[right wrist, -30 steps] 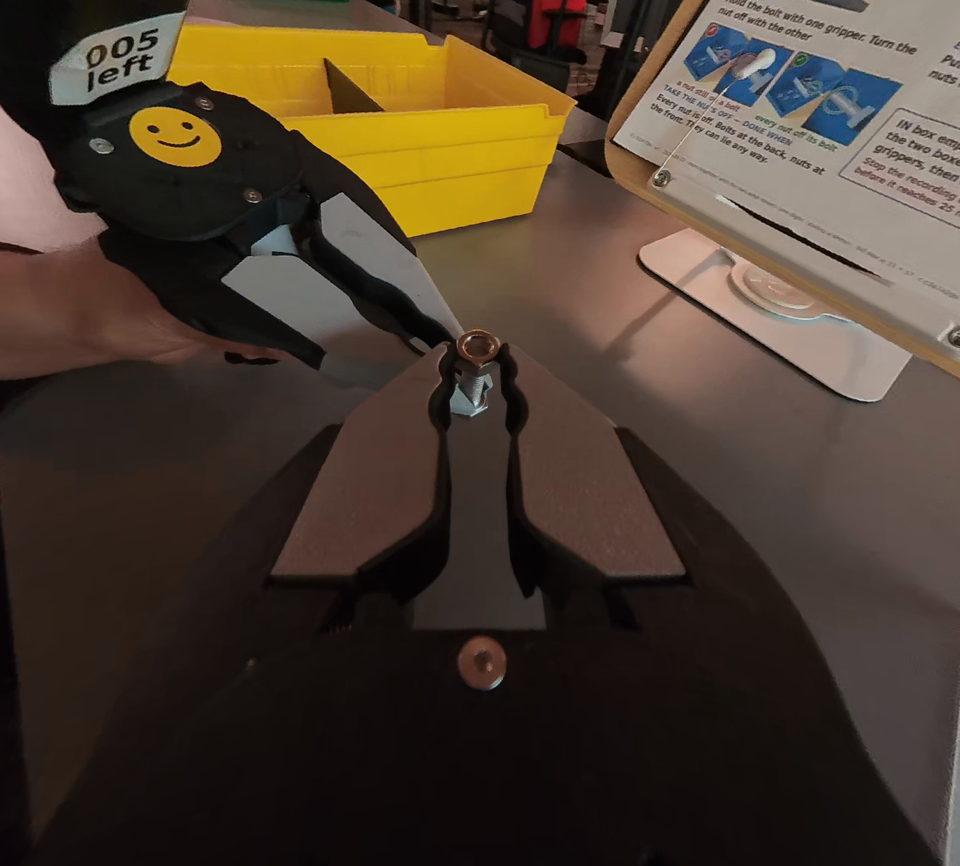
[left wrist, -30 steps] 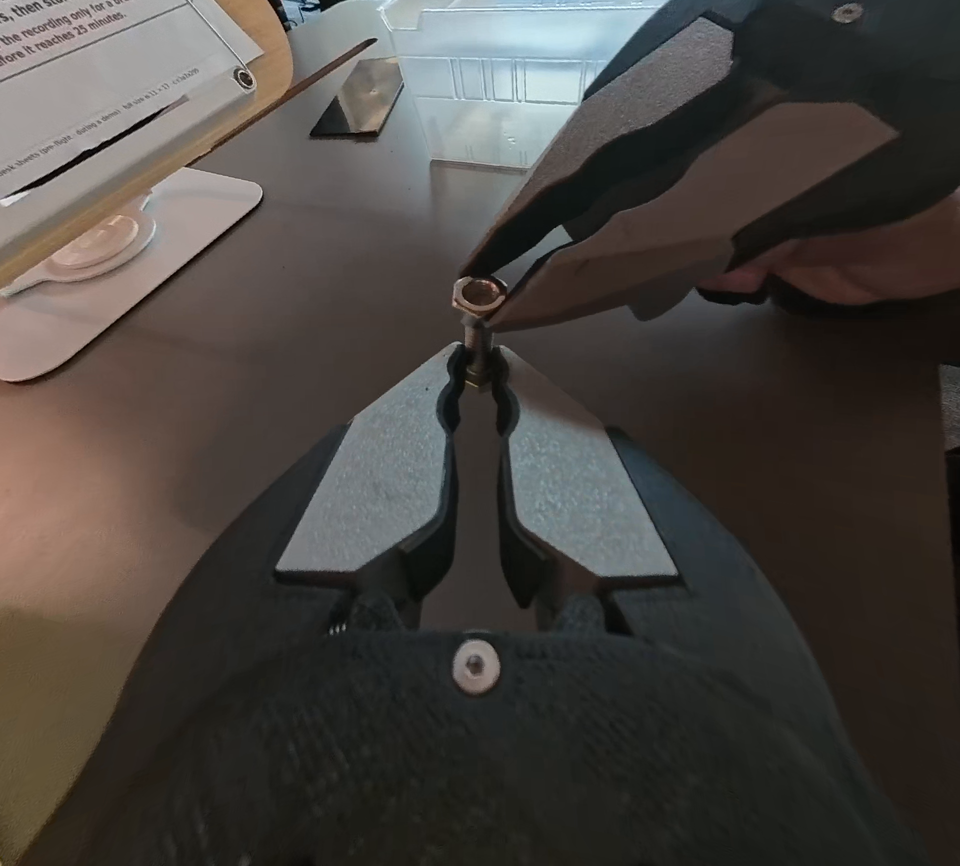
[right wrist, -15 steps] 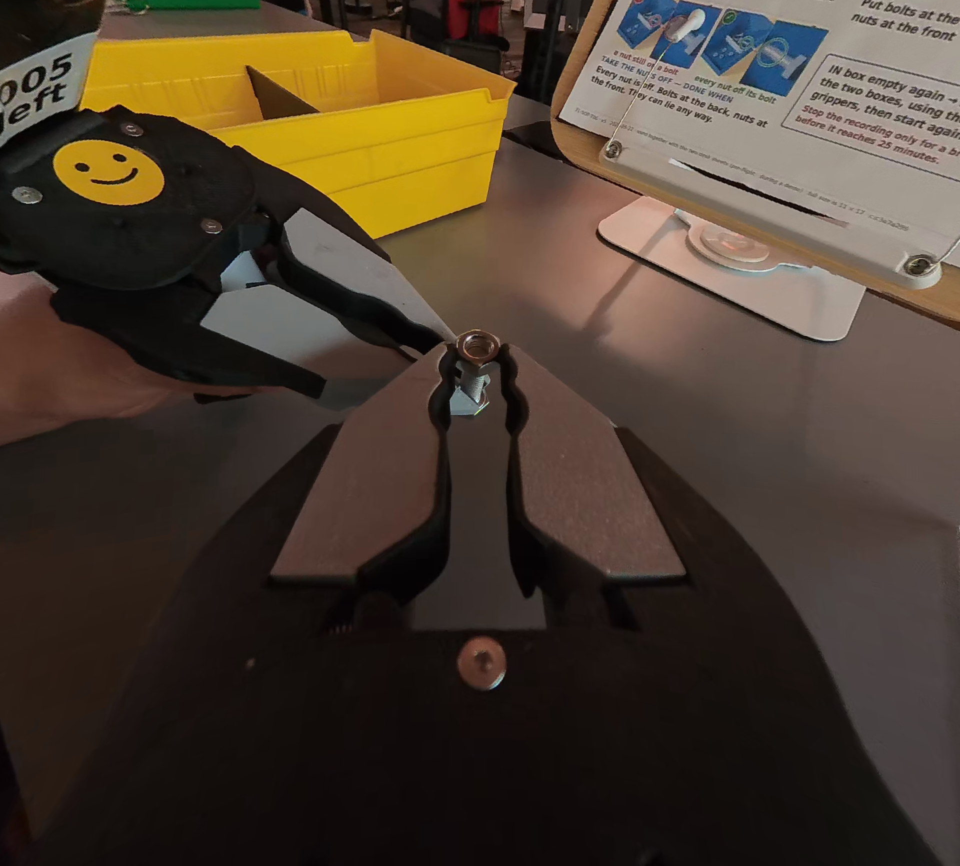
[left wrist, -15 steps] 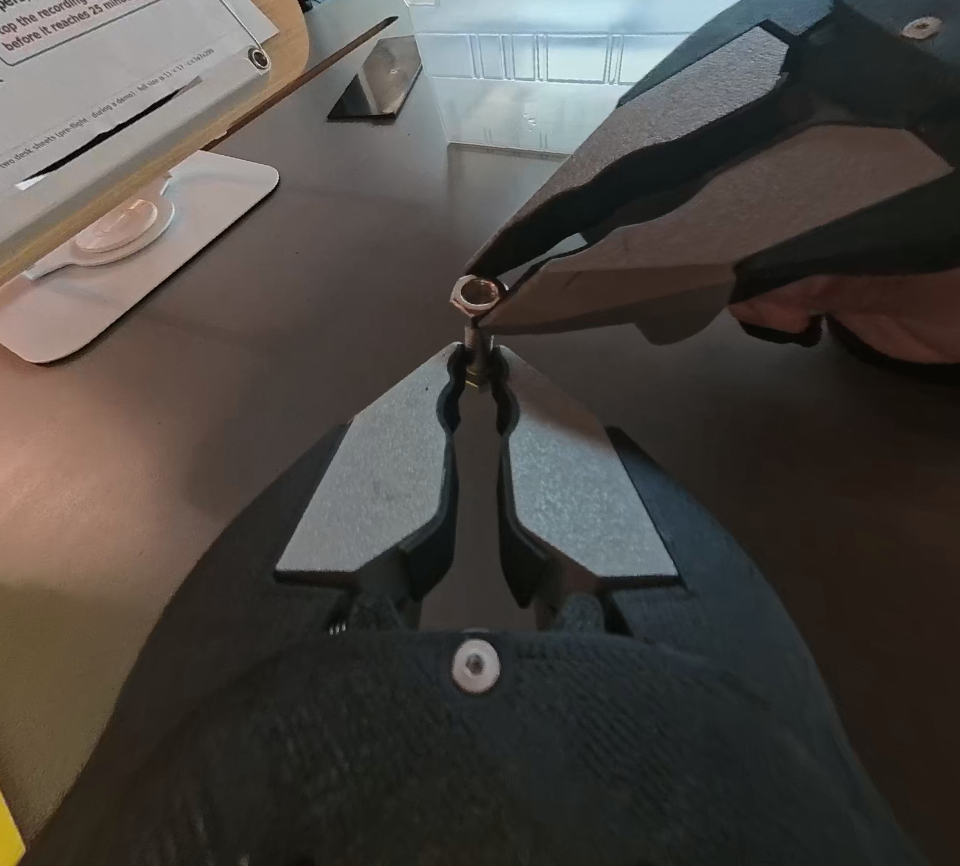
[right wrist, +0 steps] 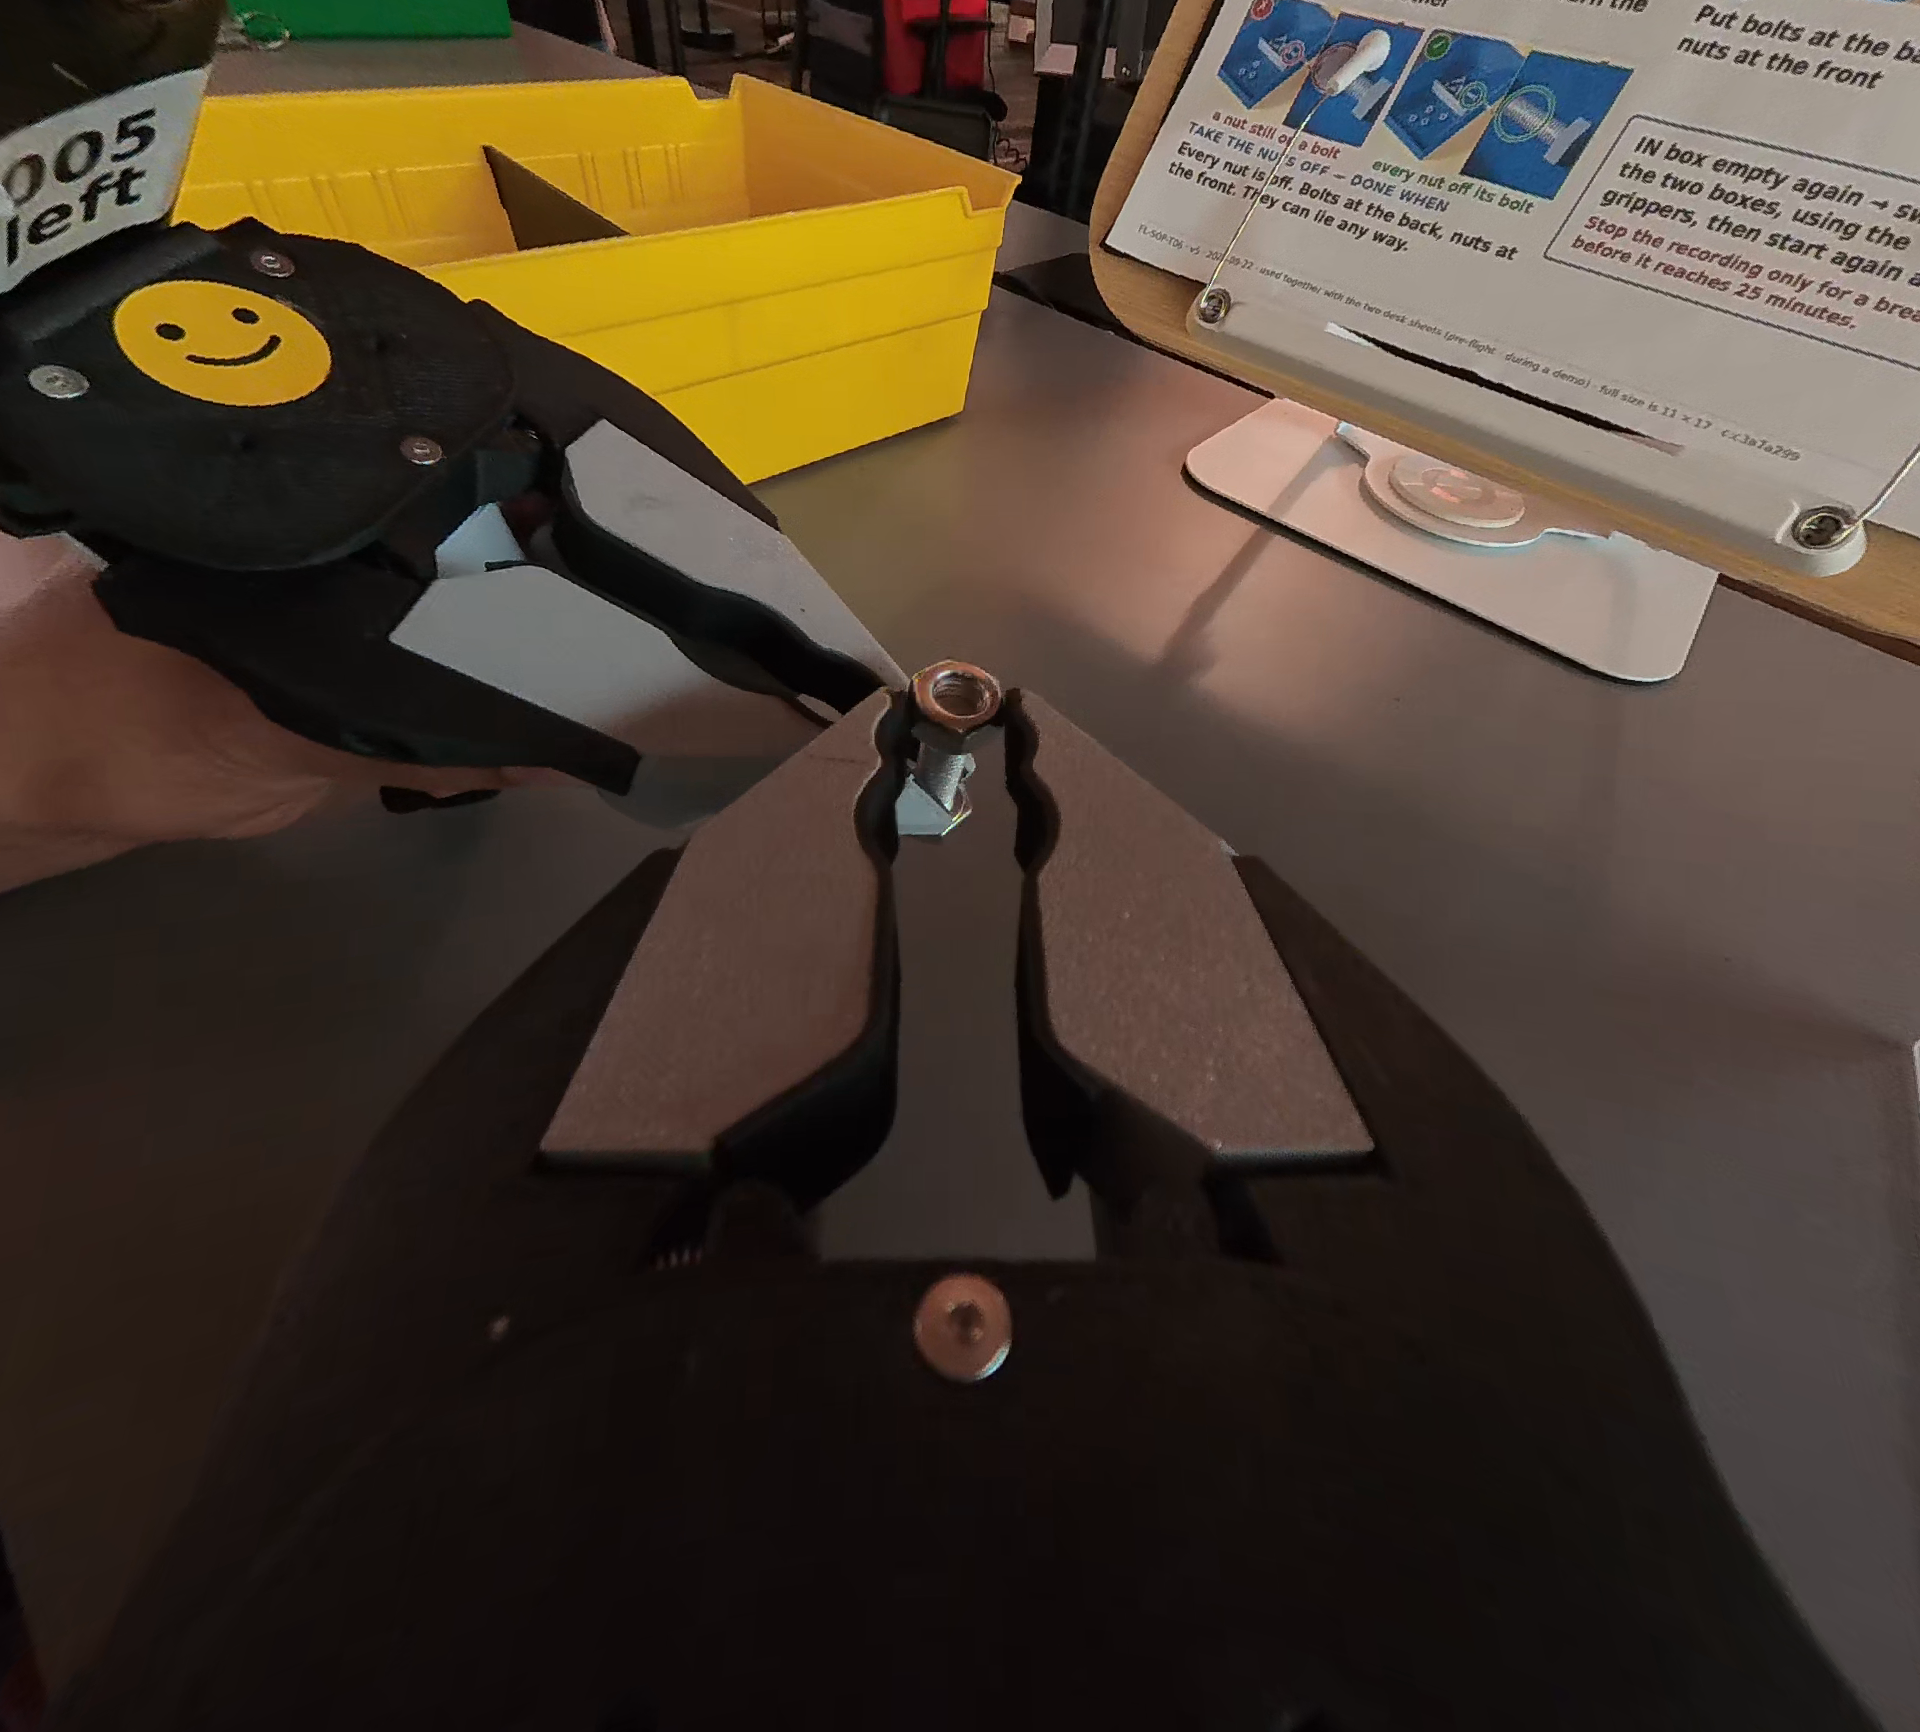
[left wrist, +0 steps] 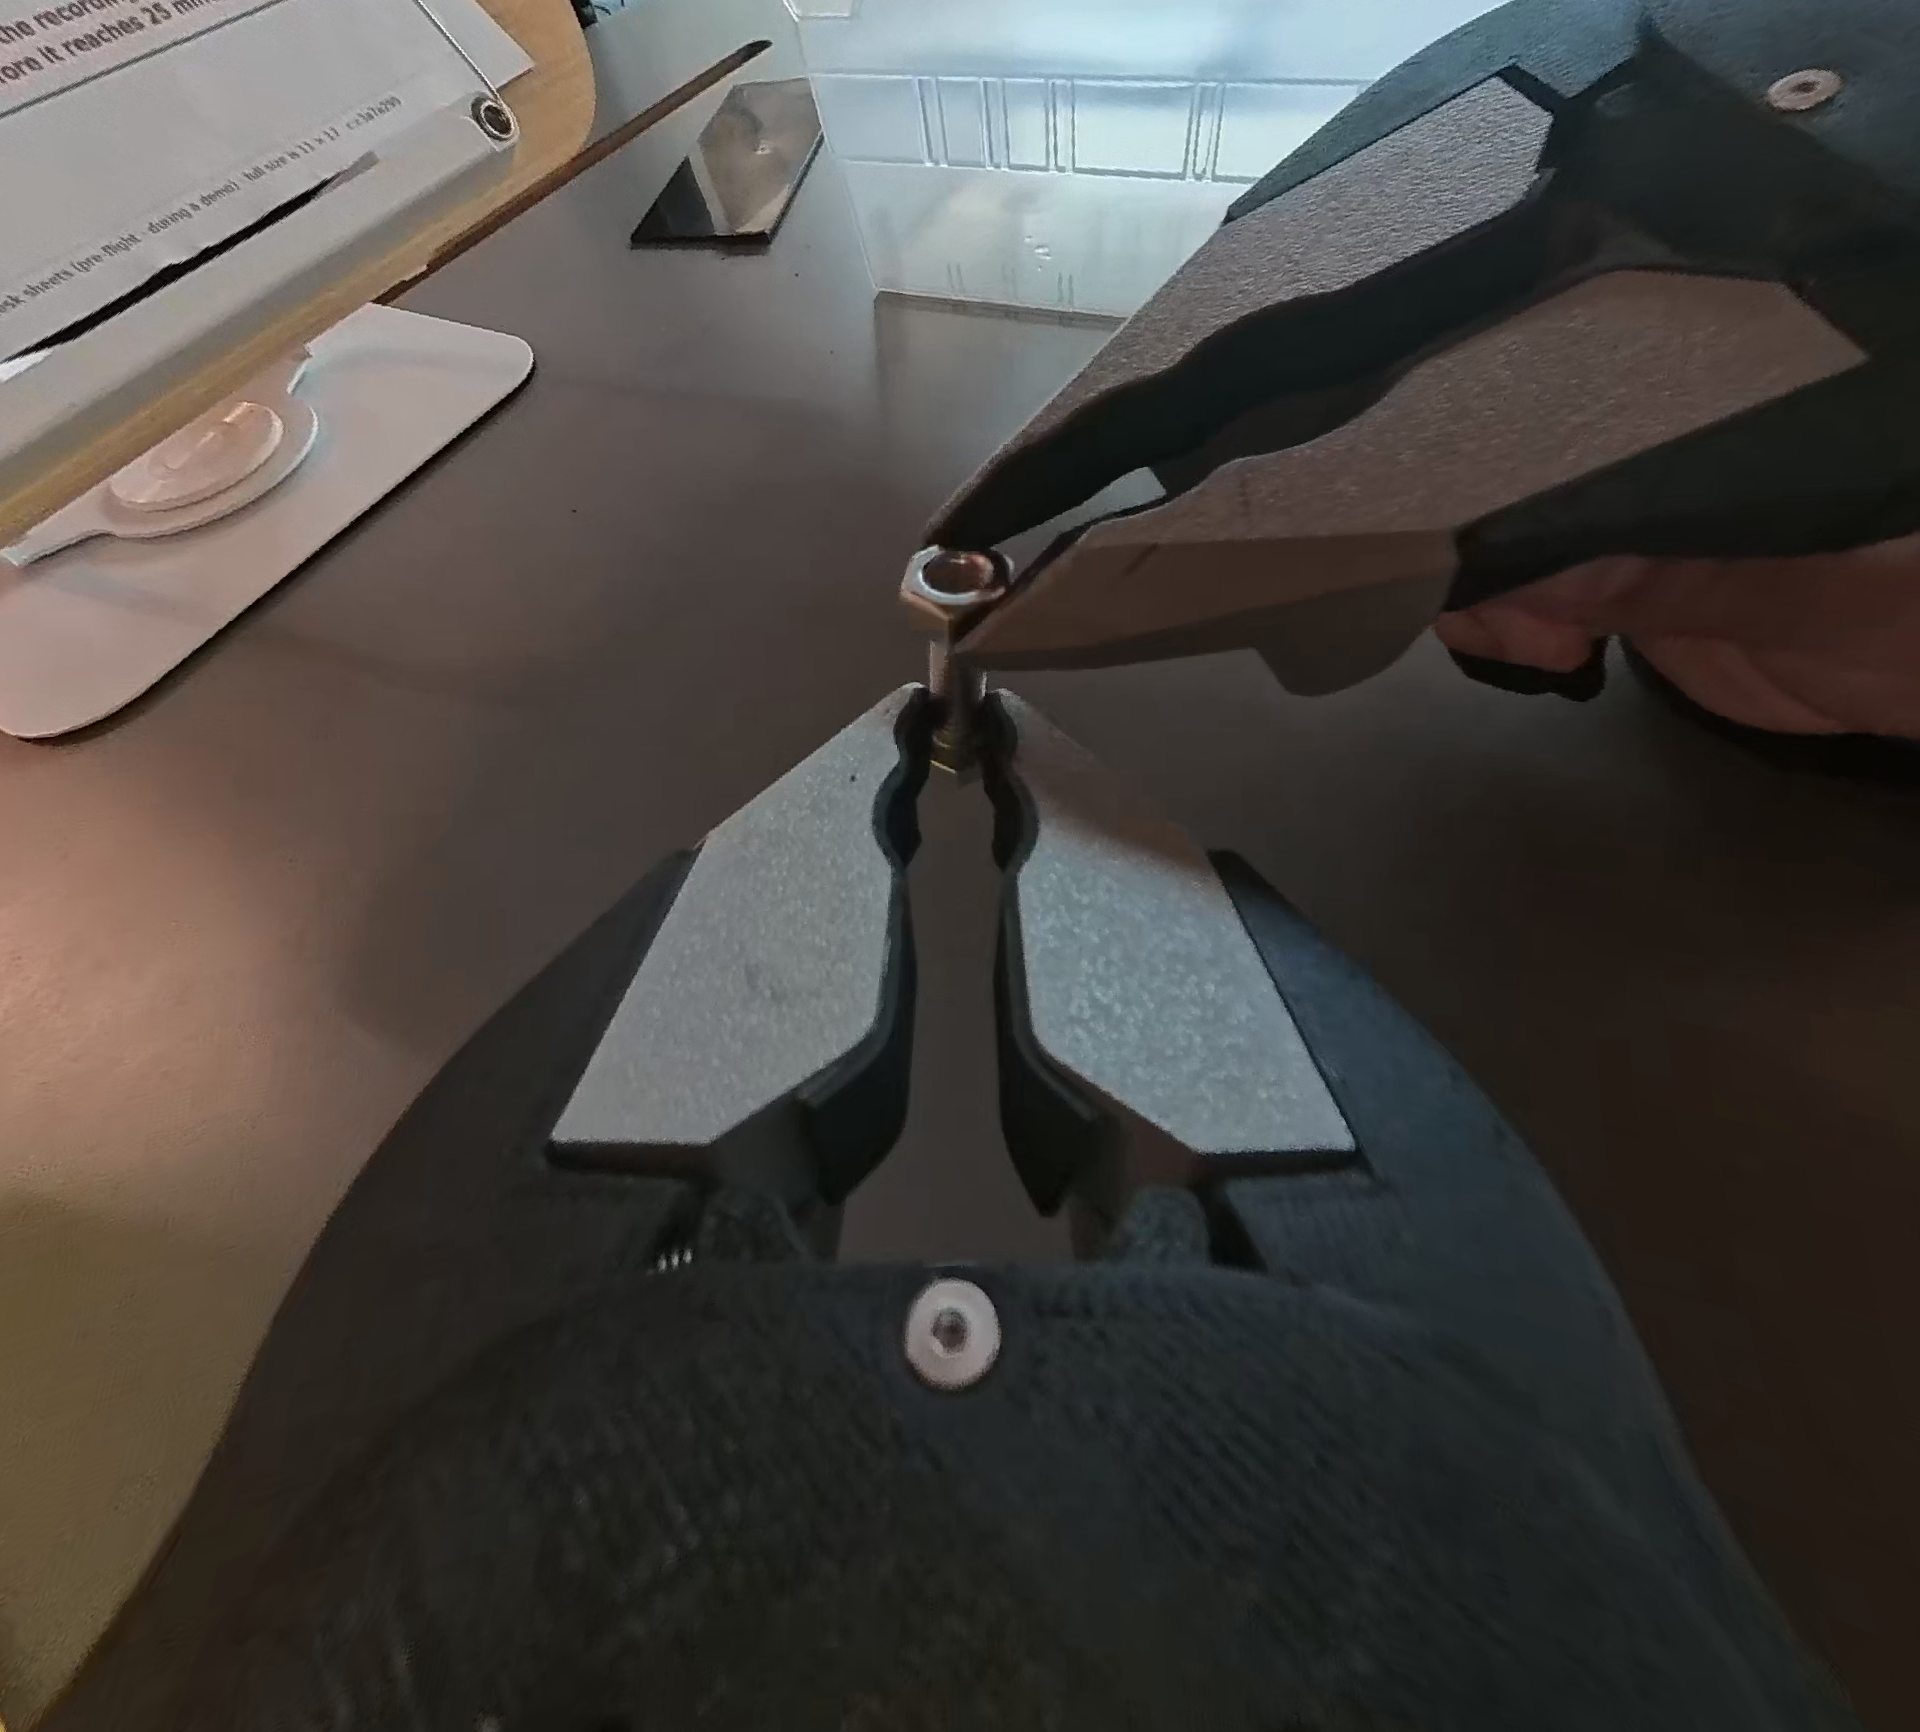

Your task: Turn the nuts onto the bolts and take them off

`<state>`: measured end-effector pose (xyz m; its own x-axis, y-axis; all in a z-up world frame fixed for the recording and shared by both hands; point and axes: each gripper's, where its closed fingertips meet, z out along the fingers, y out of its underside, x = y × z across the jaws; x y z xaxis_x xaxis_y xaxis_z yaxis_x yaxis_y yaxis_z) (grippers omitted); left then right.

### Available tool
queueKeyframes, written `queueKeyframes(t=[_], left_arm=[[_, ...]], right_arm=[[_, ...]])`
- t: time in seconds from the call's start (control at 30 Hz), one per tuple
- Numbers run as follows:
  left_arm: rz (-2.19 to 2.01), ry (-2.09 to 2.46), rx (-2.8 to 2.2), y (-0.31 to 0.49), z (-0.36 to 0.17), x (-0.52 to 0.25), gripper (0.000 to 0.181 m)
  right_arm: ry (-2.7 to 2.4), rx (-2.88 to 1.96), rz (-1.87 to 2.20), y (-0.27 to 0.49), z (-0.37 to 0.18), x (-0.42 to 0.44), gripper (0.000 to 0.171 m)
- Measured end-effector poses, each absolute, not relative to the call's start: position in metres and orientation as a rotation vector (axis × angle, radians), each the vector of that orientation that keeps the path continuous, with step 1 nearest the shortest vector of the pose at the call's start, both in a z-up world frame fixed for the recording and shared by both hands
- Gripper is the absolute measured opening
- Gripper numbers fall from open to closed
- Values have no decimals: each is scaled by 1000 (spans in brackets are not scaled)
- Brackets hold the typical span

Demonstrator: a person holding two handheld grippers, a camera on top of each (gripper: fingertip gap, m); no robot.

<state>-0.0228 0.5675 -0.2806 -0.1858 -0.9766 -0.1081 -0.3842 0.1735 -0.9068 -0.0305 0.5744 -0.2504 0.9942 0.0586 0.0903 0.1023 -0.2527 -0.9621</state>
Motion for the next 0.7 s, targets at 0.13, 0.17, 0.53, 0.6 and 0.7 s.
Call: queueKeyframes(t=[0.13,0.17,0.53,0.6,0.7], left_arm=[[-1001,1698,-1301,567,-280,-23,8],[-1003,1697,-1298,567,-279,-23,8],[-1173,1786,-1181,554,-272,-34,8],[-1222,1831,-1146,547,-272,-39,8],[-1233,1879,-1076,540,-273,-46,8]], right_arm=[[-119,-1819,-17,574,-249,-31,17],[-120,-1817,-7,573,-249,-32,17],[-354,-1731,271,543,-230,-41,27],[-428,-1725,341,535,-230,-44,27],[-503,-1689,402,526,-224,-49,26]])
